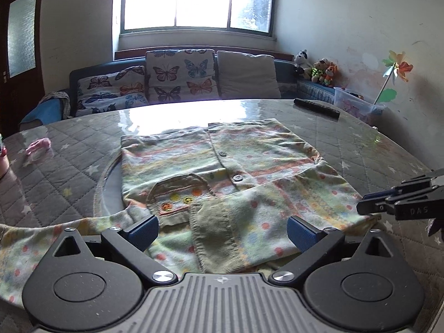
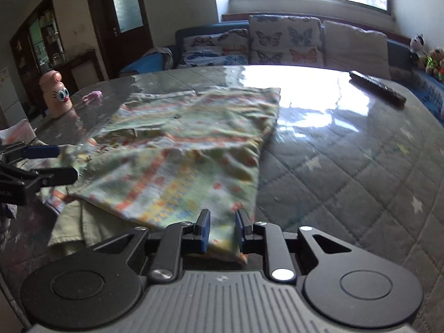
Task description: Fold clothes
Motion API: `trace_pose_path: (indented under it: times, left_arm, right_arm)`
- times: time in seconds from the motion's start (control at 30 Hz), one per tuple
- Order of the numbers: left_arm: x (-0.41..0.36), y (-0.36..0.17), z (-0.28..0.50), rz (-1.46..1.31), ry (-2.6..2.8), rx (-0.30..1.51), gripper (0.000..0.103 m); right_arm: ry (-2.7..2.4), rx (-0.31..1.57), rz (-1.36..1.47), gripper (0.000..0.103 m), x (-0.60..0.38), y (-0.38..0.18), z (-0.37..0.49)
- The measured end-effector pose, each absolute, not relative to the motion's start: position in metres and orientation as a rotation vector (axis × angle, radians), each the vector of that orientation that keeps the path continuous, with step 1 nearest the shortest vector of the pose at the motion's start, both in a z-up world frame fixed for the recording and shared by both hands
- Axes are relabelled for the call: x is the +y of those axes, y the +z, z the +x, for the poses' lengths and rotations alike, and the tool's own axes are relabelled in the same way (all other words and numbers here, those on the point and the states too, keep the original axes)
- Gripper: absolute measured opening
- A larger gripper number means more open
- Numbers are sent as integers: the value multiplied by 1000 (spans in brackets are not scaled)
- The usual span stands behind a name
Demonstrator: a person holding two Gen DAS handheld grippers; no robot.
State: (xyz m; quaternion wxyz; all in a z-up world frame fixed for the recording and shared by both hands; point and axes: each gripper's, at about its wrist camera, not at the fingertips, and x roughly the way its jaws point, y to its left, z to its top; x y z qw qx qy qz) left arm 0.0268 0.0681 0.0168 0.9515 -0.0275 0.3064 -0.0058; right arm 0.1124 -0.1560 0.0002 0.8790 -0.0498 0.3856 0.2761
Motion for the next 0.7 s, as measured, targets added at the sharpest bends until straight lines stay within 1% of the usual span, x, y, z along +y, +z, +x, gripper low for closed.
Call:
trace_pose_path:
  times: [0.1, 0.17, 0.23, 0.27, 0.47, 0.57, 0.7]
  left_arm:
    - [63, 17, 34, -45, -24, 626, 95]
    - [61, 16, 40, -42, -31, 631, 88]
    - [60, 15, 46, -40, -39, 636, 85]
    - [59, 14, 49, -39, -42, 638, 81]
    - [54, 9, 65, -36, -64, 655, 69]
    - [54, 4, 73, -38, -78, 666, 64]
    - [58, -6, 81, -49, -72, 704, 64]
  right_arm:
    - [577, 794, -112, 19, -157, 3, 115]
    - [579, 786, -117, 19, -158, 6, 118]
    - [586, 764, -115, 19, -154, 12, 125]
    - [591, 751, -115, 19, -150, 14, 130]
    - [606, 731, -123, 21, -131, 11, 164]
    - [604, 747, -127, 22, -124, 1, 178]
    - [605, 753, -130, 22, -124, -6, 183]
